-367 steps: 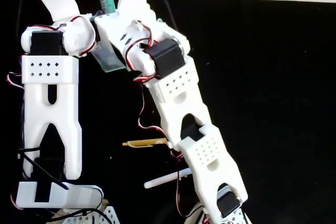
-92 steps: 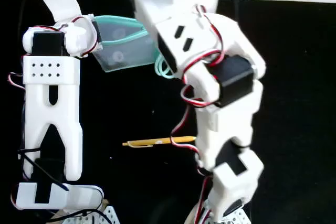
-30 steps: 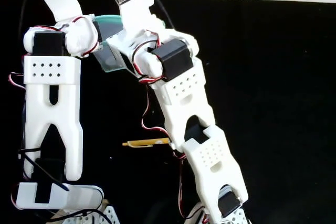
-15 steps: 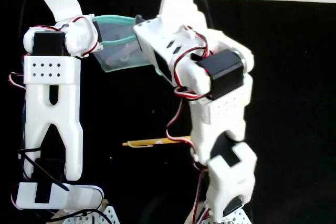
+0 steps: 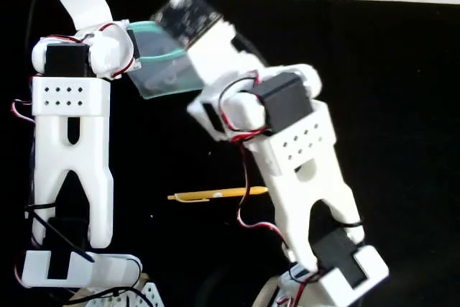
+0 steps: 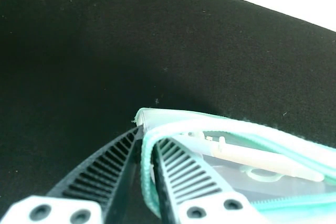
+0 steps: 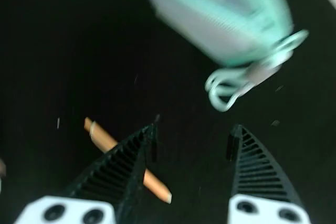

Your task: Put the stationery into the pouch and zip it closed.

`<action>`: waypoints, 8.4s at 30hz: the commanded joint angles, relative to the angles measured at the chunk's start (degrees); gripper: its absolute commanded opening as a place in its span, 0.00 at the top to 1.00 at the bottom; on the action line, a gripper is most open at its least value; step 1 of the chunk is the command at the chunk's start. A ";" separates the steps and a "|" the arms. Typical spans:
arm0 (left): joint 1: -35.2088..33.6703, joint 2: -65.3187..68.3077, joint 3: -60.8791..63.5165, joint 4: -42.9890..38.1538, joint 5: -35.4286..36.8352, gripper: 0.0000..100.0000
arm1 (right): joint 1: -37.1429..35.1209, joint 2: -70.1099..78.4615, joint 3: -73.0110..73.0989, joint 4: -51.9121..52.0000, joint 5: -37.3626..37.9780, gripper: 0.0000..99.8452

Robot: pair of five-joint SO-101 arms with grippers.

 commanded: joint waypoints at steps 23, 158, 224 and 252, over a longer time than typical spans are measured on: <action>-0.48 7.78 -1.27 0.09 -0.35 0.99 | -3.38 -7.43 40.40 -6.64 19.69 0.78; -0.48 7.87 -1.54 -0.18 -0.35 0.99 | 6.29 24.66 -55.96 -31.34 -15.91 0.99; -0.84 7.96 -1.54 -0.35 -0.35 0.99 | 2.95 24.92 -68.97 0.31 -16.35 0.79; 10.24 7.34 -30.29 16.62 3.87 0.99 | 26.95 25.98 -68.35 0.66 -16.70 0.79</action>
